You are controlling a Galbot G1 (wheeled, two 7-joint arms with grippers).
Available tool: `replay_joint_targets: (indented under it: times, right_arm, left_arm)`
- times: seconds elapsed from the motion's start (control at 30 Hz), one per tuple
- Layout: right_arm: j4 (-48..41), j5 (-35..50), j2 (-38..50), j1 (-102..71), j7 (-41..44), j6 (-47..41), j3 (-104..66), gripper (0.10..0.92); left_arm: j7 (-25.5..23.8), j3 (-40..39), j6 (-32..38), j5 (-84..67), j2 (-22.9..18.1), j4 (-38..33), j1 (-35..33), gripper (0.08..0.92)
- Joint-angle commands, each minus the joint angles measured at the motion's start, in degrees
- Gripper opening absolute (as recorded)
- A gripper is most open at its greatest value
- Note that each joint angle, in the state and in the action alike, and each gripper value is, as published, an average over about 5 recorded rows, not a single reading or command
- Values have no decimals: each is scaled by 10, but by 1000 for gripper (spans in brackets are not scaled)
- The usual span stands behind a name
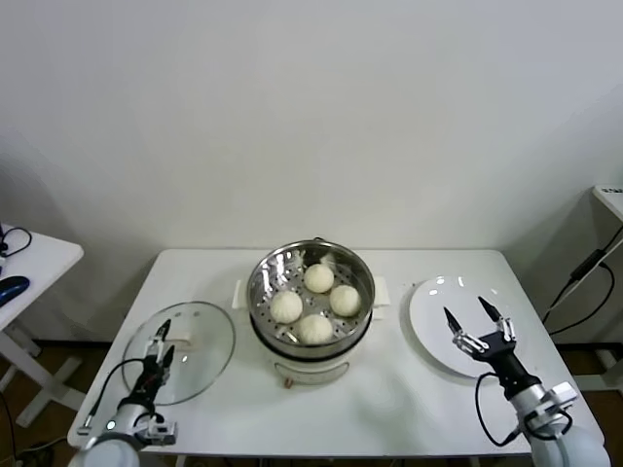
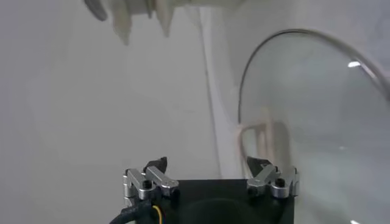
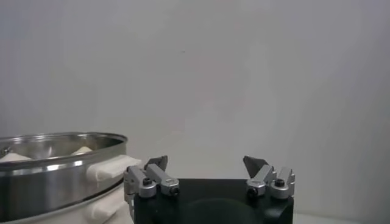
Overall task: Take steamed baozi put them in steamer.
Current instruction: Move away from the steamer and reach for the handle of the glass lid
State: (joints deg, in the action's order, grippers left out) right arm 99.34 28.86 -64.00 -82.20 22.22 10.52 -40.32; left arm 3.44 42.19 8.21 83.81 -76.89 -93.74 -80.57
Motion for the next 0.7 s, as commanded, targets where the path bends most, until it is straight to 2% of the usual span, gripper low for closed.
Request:
replay_joint_targets:
  times: [0.03,0.7]
  right_arm:
    - [-7,-2,2,15,0,-1,4,823]
    - [-18,-23,-5,25,10,2,11,823]
  left_arm:
    - [3,-3,-5,15,0,35,27,823]
    - [16,-29,-24,8,8,86,77,823]
